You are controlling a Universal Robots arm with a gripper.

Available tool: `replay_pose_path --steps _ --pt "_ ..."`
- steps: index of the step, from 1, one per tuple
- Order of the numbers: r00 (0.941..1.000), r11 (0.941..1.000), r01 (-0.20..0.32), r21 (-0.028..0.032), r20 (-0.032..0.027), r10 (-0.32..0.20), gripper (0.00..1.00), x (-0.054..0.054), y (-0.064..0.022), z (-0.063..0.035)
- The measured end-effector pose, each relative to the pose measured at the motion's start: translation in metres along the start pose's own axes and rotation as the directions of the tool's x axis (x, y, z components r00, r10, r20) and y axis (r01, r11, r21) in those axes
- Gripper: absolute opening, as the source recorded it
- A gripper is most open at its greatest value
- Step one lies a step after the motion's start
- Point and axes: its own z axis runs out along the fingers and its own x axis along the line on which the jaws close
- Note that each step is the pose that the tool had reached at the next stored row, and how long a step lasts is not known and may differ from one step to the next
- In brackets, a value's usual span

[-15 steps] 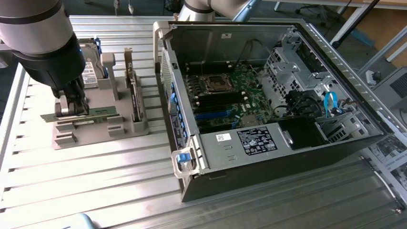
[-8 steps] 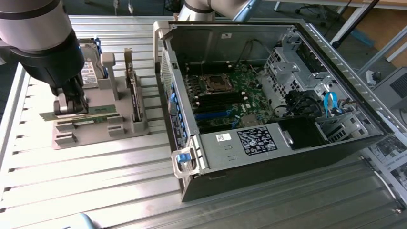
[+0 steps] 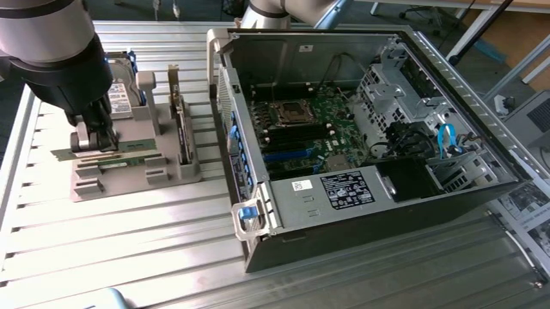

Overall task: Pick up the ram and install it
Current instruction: 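Pick up the ram and move it above insertion slot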

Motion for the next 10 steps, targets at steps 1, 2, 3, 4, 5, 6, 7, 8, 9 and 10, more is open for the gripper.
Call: replay_pose_path --steps 1,2,3,4,5,6,7,8,9,10 --pt "1.0000 1.0000 0.000 0.0000 0.0000 0.000 0.12 0.0000 0.0000 -0.0008" --pt "1.0000 1.0000 0.000 -0.0001 0.0000 0.000 0.12 -0.0001 0.0000 -0.0016" --pt "1.0000 1.0000 0.000 0.0000 0.0000 0.000 0.12 -0.0001 -0.0001 -0.0023" --pt "1.0000 1.0000 0.000 0.0000 0.0000 0.000 0.12 -0.0001 -0.0001 -0.0030" --pt "1.0000 1.0000 0.000 -0.0001 0.0000 0.000 0.12 -0.0002 -0.0001 -0.0039" --pt "1.0000 1.0000 0.000 -0.0001 0.0000 0.000 0.12 -0.0002 -0.0001 -0.0048" --pt "1.0000 1.0000 0.000 0.0000 0.0000 0.000 0.12 -0.0002 -0.0001 -0.0057" --pt "1.0000 1.0000 0.000 -0.0001 -0.0001 0.000 0.12 -0.0003 -0.0001 -0.0066" --pt "1.0000 1.0000 0.000 0.0000 0.0000 0.000 0.12 -0.0003 -0.0001 -0.0075" --pt "1.0000 1.0000 0.000 -0.0001 0.0000 0.000 0.12 -0.0003 -0.0001 -0.0083"
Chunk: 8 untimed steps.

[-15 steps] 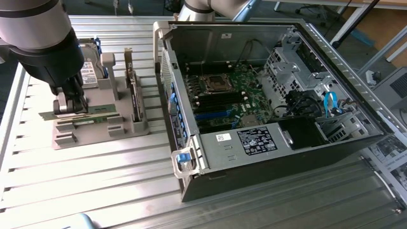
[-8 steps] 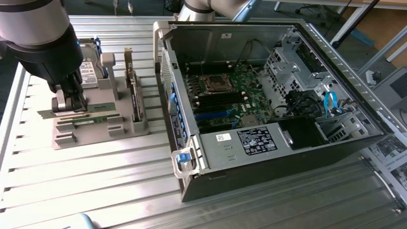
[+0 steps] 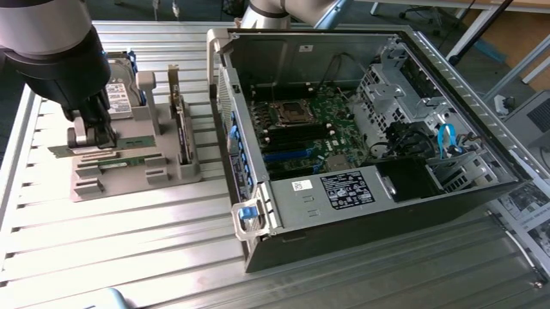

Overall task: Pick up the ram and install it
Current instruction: 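Pick up the ram and move it above insertion slot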

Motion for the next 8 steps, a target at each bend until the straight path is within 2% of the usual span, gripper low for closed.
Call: replay_pose_path --steps 8 --pt "1.0000 1.0000 0.000 0.0001 0.0000 0.000 0.12 -0.0003 -0.0001 -0.0069"
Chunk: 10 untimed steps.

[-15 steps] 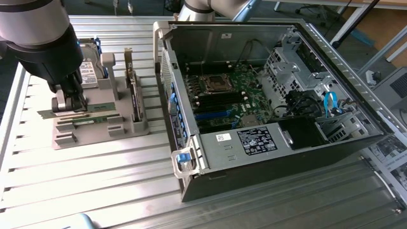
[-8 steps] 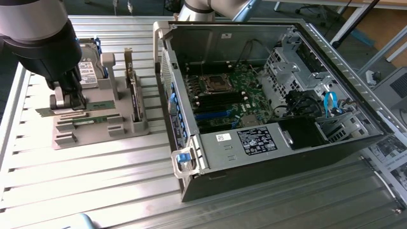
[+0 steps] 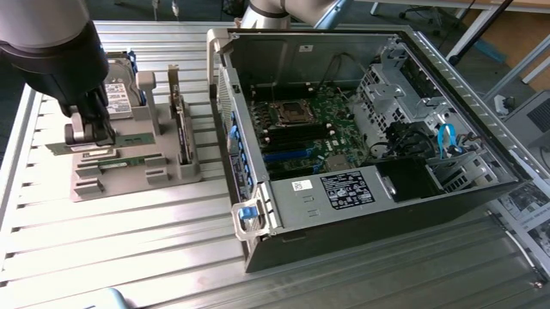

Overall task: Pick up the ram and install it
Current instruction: 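Pick up the ram and move it above insertion slot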

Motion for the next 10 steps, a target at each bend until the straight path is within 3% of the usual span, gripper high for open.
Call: replay_pose_path --steps 10 --pt "1.0000 1.0000 0.000 -0.0001 0.0000 0.000 0.12 -0.0004 -0.0002 -0.0094"
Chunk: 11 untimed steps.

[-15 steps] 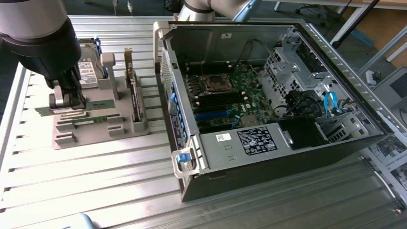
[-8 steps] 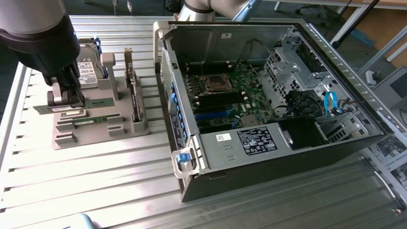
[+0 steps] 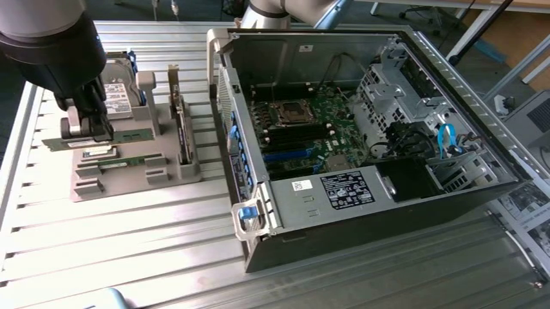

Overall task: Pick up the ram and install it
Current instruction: 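Pick up the ram and move it above insertion slot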

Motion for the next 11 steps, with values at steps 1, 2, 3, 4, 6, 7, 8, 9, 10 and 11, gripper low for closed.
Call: replay_pose_path --steps 1,2,3,4,6,7,8,9,10,11 --pt "1.0000 1.0000 0.000 0.0001 0.0001 0.000 0.12 0.0000 0.0000 -0.0009" --pt "1.0000 1.0000 0.000 0.0001 0.0001 0.000 0.12 -0.0001 0.0000 -0.0018" --pt "1.0000 1.0000 0.000 0.0001 0.0001 0.000 0.12 -0.0001 -0.0001 -0.0026" --pt "1.0000 1.0000 0.000 0.0001 0.0001 0.000 0.12 -0.0001 -0.0001 -0.0034" --pt "1.0000 1.0000 0.000 0.0001 0.0001 0.000 0.12 -0.0002 -0.0001 -0.0048" --pt "1.0000 1.0000 0.000 0.0001 0.0001 0.000 0.12 -0.0002 -0.0002 -0.0055" --pt "1.0000 1.0000 0.000 0.0001 0.0001 0.000 0.12 -0.0002 -0.0002 -0.0061" --pt "1.0000 1.0000 0.000 0.0000 0.0001 0.000 0.12 -0.0003 -0.0003 -0.0067" --pt "1.0000 1.0000 0.000 0.0001 0.0000 0.000 0.12 -0.0003 -0.0003 -0.0073" --pt "1.0000 1.0000 0.000 0.0000 0.0000 0.000 0.12 -0.0003 -0.0003 -0.0078"
